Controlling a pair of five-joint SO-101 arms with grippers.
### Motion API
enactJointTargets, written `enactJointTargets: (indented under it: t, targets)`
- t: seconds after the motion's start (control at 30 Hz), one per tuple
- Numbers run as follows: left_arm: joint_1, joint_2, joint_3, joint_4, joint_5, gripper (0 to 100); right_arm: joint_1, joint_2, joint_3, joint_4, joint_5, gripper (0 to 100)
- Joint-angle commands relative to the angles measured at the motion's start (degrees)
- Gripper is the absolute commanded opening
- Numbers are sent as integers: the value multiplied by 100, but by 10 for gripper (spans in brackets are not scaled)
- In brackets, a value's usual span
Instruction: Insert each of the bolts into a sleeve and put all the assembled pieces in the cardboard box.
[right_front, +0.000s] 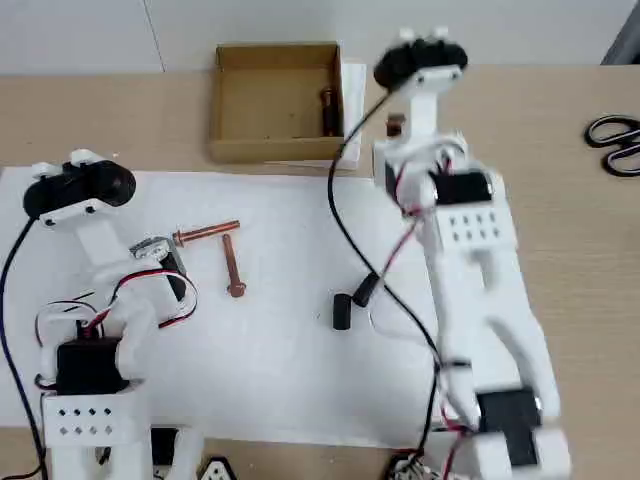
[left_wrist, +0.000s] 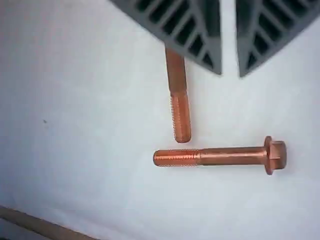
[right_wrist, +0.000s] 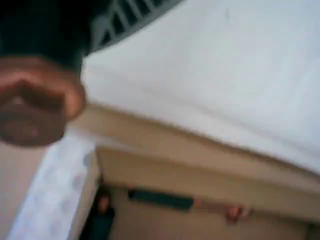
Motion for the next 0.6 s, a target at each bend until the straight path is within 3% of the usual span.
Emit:
enactJointTargets:
  t: [0.0, 0.3, 0.57]
  targets:
    - [35, -26, -48, 26, 44, 6, -136, 875, -1600, -198, -18, 4]
    - [35, -26, -57, 149, 18, 6, -479, 3468, -5222, -585, 176, 4]
    - [35, -35, -57, 422, 26, 6, -716, 5174, -7279, -673, 176, 4]
